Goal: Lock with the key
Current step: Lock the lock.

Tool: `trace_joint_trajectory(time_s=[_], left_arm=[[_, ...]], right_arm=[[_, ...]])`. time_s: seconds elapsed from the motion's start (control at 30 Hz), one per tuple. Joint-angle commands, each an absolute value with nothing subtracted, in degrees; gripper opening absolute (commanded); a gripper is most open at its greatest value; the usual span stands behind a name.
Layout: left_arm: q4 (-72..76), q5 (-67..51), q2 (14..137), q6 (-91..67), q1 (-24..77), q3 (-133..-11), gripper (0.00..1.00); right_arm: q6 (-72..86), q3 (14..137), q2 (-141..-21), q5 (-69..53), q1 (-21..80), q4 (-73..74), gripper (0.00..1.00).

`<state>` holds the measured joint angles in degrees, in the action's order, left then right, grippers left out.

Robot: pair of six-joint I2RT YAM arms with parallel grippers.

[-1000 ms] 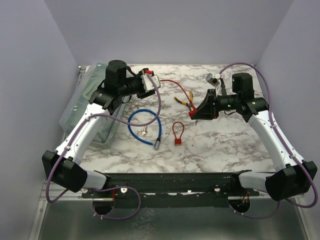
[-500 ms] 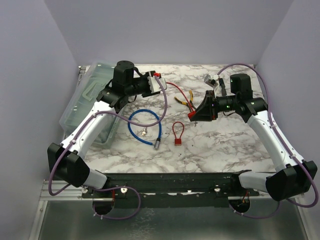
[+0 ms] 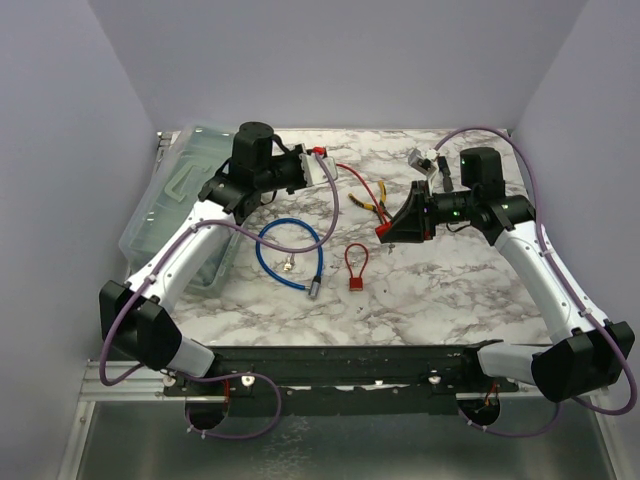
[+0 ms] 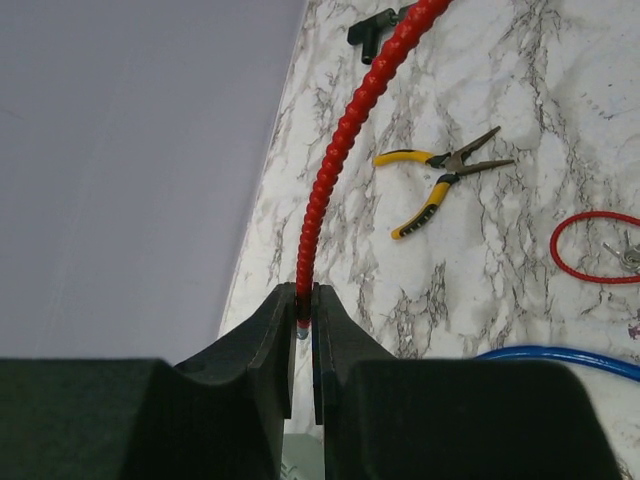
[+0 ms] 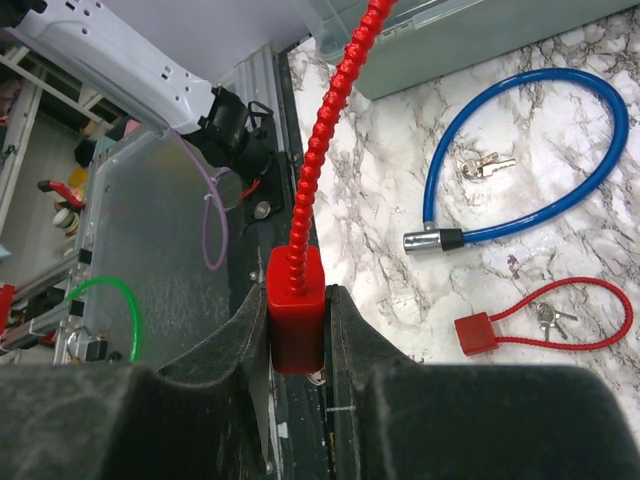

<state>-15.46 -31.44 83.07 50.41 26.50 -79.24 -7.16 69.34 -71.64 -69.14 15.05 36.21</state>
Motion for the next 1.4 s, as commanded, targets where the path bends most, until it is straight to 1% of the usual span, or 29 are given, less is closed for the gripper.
trace_joint_trajectory(time_s=[0.0,0.03,0.1,0.13,0.23,0.3,0.43,0.53,0.6,0.7,0.83,0.97,1.37], left_arm=[[-14.42,-31.56,83.85,51.37,27.46,-79.72,0.15],[-14.48,-31.63,83.83,51.37,27.55,-79.78,0.12],[-14.5,-31.99,83.67,50.48,27.67,-80.0,0.01],[-14.5,-32.26,83.57,49.37,27.68,-80.29,0.0],[-14.59,-34.28,83.09,40.79,27.77,-81.85,0.0],[-14.59,-36.18,82.94,31.59,27.76,-83.78,0.0],[-13.58,-42.41,82.71,12.18,27.84,-86.24,0.0],[-5.1,-45.3,81.31,-5.39,28.23,-83.41,0.0],[2.67,-44.33,79.64,-14.33,29.32,-79.83,0.0],[10.33,-41.89,77.98,-22.08,31.35,-76.48,0.0],[15.22,-38.83,77.68,-28.34,33.32,-75.51,0.0],[16.84,-37.36,77.94,-30.58,35.14,-75.12,0.0],[17.49,-36.66,77.94,-30.82,38.95,-72.88,0.0]], right_arm=[[-7.82,71.45,-71.71,-71.86,15.47,37.09,0.0],[-7.82,71.46,-71.65,-71.82,15.49,37.09,0.0],[-7.74,71.37,-71.64,-71.51,15.48,36.88,0.0],[-7.67,71.37,-71.63,-71.04,15.47,36.52,0.0],[-7.3,70.95,-70.87,-67.91,15.47,34.22,0.0],[-7.12,70.61,-70.3,-65.1,15.48,31.73,0.0],[-3.53,68.71,-68.24,-59.15,15.51,21.39,0.0],[-0.34,65.74,-66.33,-55.99,15.47,12.51,0.0],[1.94,63.99,-65.49,-55.86,15.51,5.89,0.0],[5.94,61.7,-65.27,-55.05,15.51,-1.61,0.0],[7.59,60.71,-65.9,-54.79,15.63,-6.01,0.0],[7.53,60.35,-65.95,-55.23,16.22,-7.45,0.0],[5.83,59.77,-64.32,-54.45,16.87,-7.21,0.0]])
